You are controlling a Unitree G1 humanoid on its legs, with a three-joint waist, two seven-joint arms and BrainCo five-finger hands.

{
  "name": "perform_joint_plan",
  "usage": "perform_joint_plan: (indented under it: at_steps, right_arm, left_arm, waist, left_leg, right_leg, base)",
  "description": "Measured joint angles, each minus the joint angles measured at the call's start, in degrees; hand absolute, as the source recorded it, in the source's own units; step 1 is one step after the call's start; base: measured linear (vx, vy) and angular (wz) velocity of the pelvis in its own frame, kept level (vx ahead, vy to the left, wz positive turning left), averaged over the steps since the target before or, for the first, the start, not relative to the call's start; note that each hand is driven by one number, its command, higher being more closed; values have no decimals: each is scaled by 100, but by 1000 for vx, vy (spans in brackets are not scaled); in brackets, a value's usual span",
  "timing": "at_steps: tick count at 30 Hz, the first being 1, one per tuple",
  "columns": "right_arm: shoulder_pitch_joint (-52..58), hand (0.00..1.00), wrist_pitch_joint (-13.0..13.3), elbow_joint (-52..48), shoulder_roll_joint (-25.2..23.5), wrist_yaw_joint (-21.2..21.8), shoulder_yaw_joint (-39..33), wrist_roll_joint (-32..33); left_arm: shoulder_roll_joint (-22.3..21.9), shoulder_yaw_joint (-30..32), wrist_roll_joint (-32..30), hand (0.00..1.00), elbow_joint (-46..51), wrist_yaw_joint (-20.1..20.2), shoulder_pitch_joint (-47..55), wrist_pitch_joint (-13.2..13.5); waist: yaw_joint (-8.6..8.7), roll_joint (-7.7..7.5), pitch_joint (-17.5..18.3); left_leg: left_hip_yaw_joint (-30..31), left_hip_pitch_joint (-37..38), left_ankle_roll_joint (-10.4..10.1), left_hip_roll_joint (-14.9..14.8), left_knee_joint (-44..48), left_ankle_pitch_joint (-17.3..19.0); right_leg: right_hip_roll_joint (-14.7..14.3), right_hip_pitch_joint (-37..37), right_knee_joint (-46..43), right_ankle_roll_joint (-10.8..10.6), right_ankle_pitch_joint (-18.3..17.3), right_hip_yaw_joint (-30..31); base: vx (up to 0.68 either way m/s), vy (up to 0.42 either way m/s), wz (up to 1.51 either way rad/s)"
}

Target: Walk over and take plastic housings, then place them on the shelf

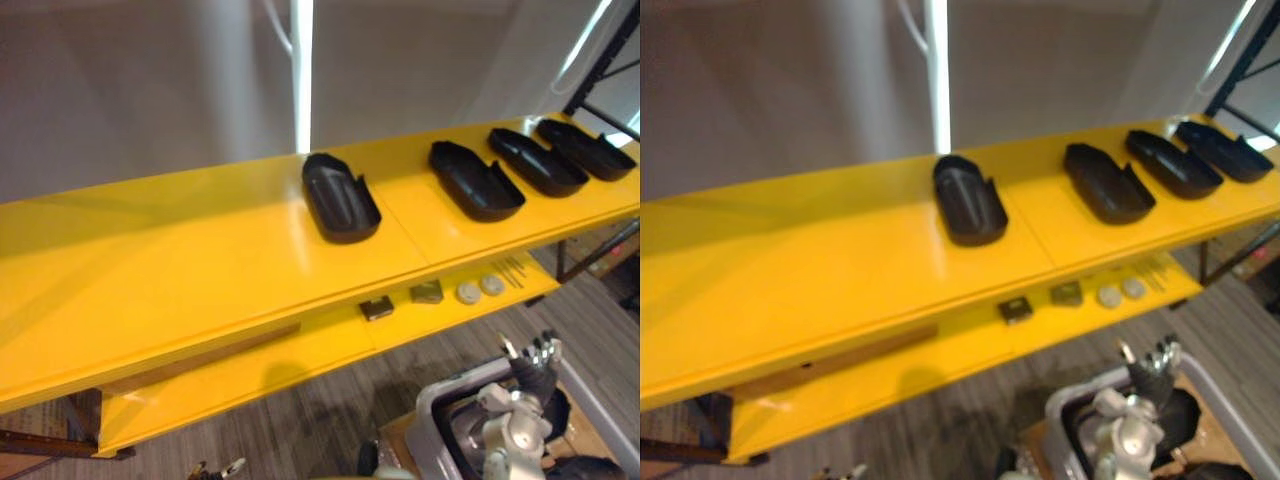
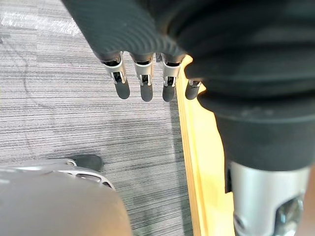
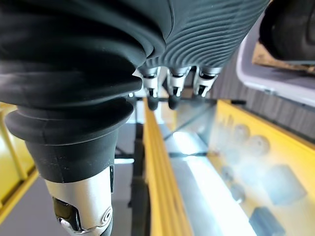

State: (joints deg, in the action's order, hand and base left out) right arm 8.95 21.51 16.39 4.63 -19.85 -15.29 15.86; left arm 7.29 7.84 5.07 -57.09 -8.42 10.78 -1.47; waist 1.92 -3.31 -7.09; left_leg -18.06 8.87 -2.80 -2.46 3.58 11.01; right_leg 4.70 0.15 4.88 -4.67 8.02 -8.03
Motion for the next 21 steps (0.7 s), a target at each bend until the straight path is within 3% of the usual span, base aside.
perform_joint_plan:
  at_steps: [10,15,18,19,21]
  right_arm:
    - [219,0,-15,-563,339,225,16,-208]
    - [457,0,-35,-706,440,398,0,-199]
    - [632,0,-33,-701,441,595,-47,-195]
    - [675,0,-28,-692,441,650,-44,-193]
    - [603,0,41,-686,478,798,-25,-187]
  left_arm:
    - [14,1,-500,0,-10,74,-276,-10]
    - [5,-425,-796,0,-10,318,-508,9]
    - [0,-734,-834,0,-5,431,-663,27]
    - [9,-845,-823,0,-4,438,-686,30]
    - [-7,-916,-757,0,16,433,-675,49]
  waist:
    - [233,57,-44]
    - [508,187,-154]
    - [543,255,-227]
    - [559,243,-247]
    - [600,183,-308]
  left_leg:
    - [-847,118,-135,-244,424,413]
    - [-1095,234,-185,-313,481,476]
    - [-1337,360,-244,-375,522,515]
    - [-1328,351,-235,-400,653,531]
    - [-720,38,-46,-451,1529,632]
  right_leg:
    - [-342,-215,33,68,84,822]
    - [-459,-213,33,79,93,1066]
    - [-568,-212,34,110,83,1301]
    - [-590,-205,34,132,60,1363]
    - [-613,-203,28,171,34,1662]
  base:
    - [-45,-26,-50]
    - [-25,-29,-28]
    - [-30,-30,-41]
    - [-19,-79,-57]
    - [14,-86,-71]
